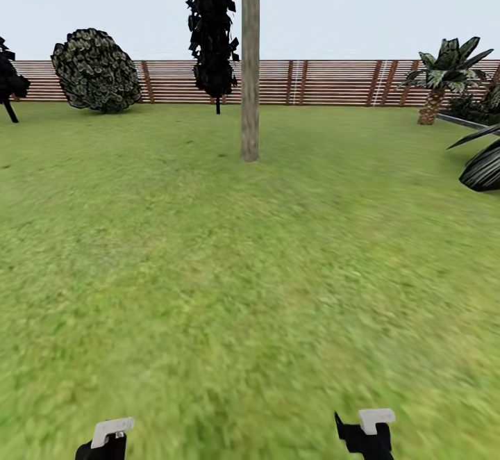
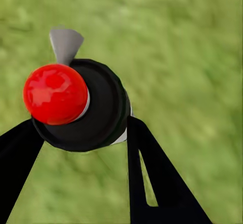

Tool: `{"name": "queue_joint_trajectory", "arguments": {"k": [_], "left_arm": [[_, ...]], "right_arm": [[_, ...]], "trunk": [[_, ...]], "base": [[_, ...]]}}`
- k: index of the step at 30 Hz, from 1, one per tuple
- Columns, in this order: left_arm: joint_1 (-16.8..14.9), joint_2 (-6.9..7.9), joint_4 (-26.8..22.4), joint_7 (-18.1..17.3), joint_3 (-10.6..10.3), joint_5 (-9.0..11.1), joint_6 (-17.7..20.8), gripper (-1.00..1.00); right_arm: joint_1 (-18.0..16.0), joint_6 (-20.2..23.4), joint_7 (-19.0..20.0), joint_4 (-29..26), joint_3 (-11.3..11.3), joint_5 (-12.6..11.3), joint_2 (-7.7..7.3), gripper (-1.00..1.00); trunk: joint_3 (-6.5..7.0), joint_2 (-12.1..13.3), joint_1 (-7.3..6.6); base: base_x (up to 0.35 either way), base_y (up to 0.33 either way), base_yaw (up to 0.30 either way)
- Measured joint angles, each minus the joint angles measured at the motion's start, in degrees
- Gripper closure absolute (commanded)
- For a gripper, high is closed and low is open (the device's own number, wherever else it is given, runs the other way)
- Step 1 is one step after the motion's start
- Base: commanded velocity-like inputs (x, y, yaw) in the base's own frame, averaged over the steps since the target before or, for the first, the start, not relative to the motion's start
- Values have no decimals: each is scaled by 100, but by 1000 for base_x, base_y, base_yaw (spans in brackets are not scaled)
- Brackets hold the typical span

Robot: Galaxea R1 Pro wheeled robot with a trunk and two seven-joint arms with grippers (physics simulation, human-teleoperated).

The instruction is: In the garden, pick up the pesticide atomizer on the floor and spray pesticide onto both trees until each tree trunk is fully covered.

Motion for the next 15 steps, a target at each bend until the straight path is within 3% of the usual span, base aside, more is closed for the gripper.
{"name": "queue_joint_trajectory", "arguments": {"k": [15], "left_arm": [[-1,1,7,-2,-1,0,1,100]], "right_arm": [[0,0,-1,0,-6,-1,-17,-100]], "trunk": [[0,0,0]], "base": [[339,0,0]]}}
